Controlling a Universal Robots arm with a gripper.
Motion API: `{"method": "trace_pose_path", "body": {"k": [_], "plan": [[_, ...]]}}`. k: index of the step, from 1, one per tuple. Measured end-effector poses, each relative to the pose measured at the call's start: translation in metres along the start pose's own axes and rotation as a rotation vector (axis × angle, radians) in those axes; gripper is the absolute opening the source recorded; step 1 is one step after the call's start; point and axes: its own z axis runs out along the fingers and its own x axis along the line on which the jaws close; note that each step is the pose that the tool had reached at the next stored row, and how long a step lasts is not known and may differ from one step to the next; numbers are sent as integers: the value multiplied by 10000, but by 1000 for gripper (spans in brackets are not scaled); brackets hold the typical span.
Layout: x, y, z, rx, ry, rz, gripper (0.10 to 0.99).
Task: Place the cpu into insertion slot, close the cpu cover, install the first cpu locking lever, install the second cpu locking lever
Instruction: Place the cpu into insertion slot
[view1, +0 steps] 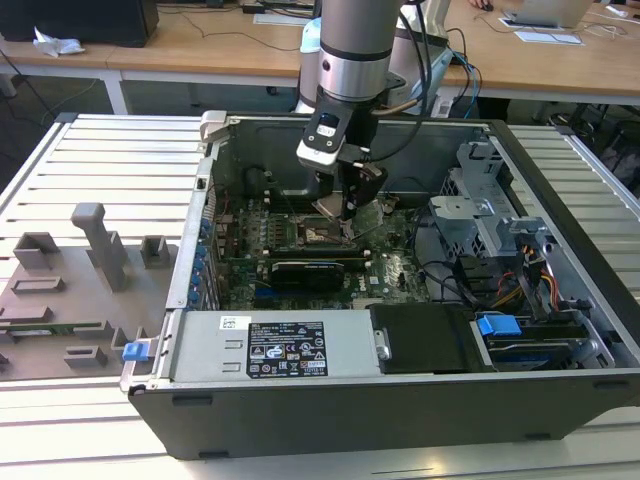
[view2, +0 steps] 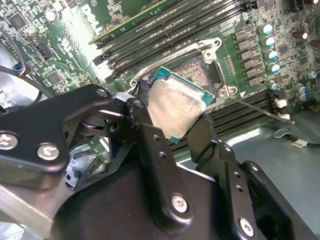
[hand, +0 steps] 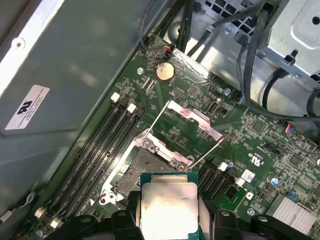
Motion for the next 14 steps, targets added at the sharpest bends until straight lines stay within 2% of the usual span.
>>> {"method": "trace_pose_path", "body": {"k": [14], "plan": [[0, 0, 1, 8, -5, 611, 541]]}}
